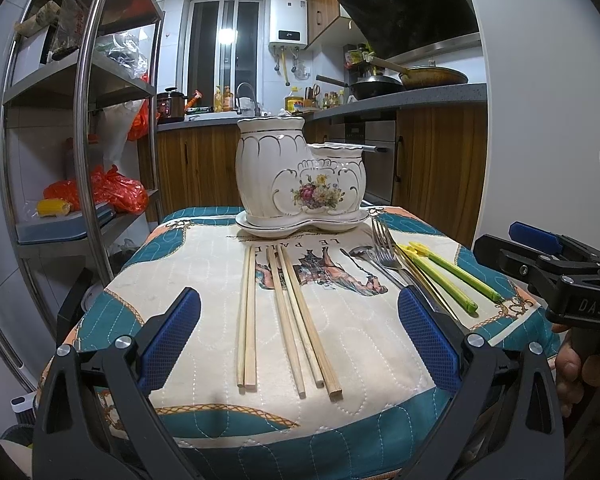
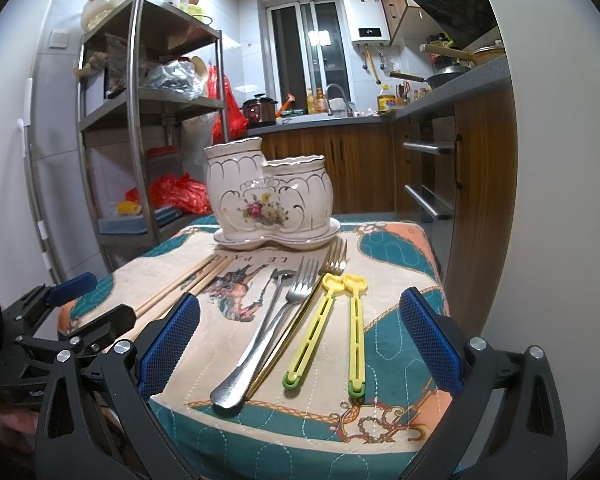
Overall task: Organize utensils
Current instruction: 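Lower left tool onto a chopstick while right tool grasps yellow tulip utensil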
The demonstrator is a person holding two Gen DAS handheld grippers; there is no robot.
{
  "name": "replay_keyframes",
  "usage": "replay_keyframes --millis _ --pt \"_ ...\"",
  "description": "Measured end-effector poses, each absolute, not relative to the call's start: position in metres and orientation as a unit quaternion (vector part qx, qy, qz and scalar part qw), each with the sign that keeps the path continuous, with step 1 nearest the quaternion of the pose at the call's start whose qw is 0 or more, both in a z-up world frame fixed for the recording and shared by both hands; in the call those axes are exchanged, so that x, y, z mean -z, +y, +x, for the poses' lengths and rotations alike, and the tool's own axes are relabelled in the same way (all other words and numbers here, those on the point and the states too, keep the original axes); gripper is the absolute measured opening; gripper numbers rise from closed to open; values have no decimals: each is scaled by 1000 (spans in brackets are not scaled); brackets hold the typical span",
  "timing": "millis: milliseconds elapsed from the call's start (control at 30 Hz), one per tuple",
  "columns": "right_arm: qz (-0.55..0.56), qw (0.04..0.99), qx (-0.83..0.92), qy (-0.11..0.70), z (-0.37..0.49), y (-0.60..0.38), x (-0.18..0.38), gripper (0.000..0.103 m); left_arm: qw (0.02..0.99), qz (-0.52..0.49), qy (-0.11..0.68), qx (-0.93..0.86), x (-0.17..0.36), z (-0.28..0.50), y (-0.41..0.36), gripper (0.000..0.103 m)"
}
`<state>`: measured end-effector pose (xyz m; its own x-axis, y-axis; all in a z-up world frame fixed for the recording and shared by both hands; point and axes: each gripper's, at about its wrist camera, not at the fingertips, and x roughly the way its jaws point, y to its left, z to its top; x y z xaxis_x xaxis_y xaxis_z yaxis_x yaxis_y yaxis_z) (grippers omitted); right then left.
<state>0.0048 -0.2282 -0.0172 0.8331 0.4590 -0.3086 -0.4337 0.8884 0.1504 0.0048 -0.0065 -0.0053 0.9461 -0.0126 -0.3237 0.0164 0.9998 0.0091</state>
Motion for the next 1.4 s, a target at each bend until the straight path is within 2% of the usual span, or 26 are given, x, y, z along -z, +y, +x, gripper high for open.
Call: replay_keyframes --millis 367,467,600,733,767,833,933,1067,1400 --pt "41 955 -235 177 4 -227 16 99 984 6 176 -7 4 10 2 97" --pt "47 951 -243 185 5 -223 14 96 982 -2 190 -18 -1 17 13 89" --pt "41 949 -243 197 8 -218 14 92 975 -3 219 -33 -3 33 26 70" --pt "34 944 -237 227 17 -216 15 70 961 -7 277 -15 3 56 33 52" --pt "33 943 -236 233 20 -217 16 64 958 -10 287 -9 3 60 34 51" --pt "31 940 -236 246 25 -220 18 59 951 -17 310 2 5 71 39 41" --pt "30 936 -234 262 33 -222 19 53 942 -39 333 8 5 84 53 35" --pt "37 932 -234 275 41 -228 22 51 932 -46 359 13 7 99 64 32" --pt "26 927 -232 294 49 -231 22 51 910 -29 411 42 10 124 63 31"
